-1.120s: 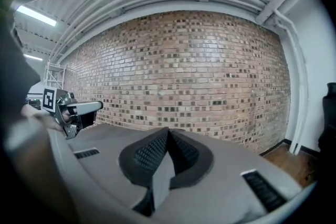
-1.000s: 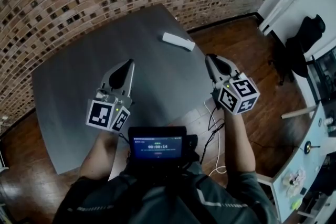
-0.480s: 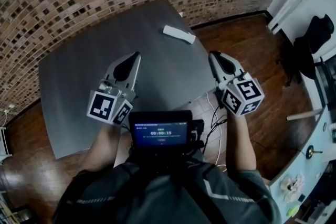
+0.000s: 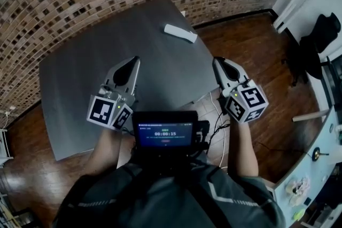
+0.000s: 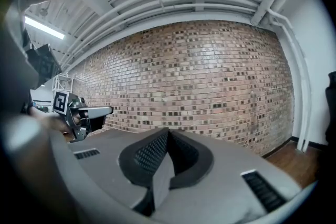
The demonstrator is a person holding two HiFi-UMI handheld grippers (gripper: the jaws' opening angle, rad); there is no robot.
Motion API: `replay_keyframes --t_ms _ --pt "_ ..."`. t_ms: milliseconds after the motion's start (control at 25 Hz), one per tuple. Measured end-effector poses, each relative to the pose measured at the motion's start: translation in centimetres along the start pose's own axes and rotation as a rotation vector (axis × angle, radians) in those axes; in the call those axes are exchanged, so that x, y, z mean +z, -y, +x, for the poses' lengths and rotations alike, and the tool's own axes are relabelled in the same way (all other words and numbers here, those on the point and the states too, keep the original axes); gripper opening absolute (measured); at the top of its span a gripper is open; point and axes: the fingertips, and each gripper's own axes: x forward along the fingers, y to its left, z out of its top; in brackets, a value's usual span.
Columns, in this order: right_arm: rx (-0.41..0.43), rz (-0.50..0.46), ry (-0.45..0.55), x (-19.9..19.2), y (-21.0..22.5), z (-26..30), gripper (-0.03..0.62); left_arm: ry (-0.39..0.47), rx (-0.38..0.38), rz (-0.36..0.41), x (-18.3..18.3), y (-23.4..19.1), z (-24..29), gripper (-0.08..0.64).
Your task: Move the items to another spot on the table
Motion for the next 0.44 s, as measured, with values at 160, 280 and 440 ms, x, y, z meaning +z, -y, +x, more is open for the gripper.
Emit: replay_keyframes --t_ms 160,280,440 --pt "-0.008 -0.01 -0.005 -0.4 0.1 -0.4 0.002 0.022 0.006 0.01 0.3 0.0 -0.1 0.003" --pt "-0.018 -0.006 -0.01 -0.7 0.2 -0.8 0.002 0.014 0.001 -0.004 0.1 0.2 -0.3 0.003" --pt "-0.029 -0.002 -0.016 -1.2 0.2 -1.2 0.002 0.013 -0.003 -0.01 -0.2 0.3 -0.6 0.003"
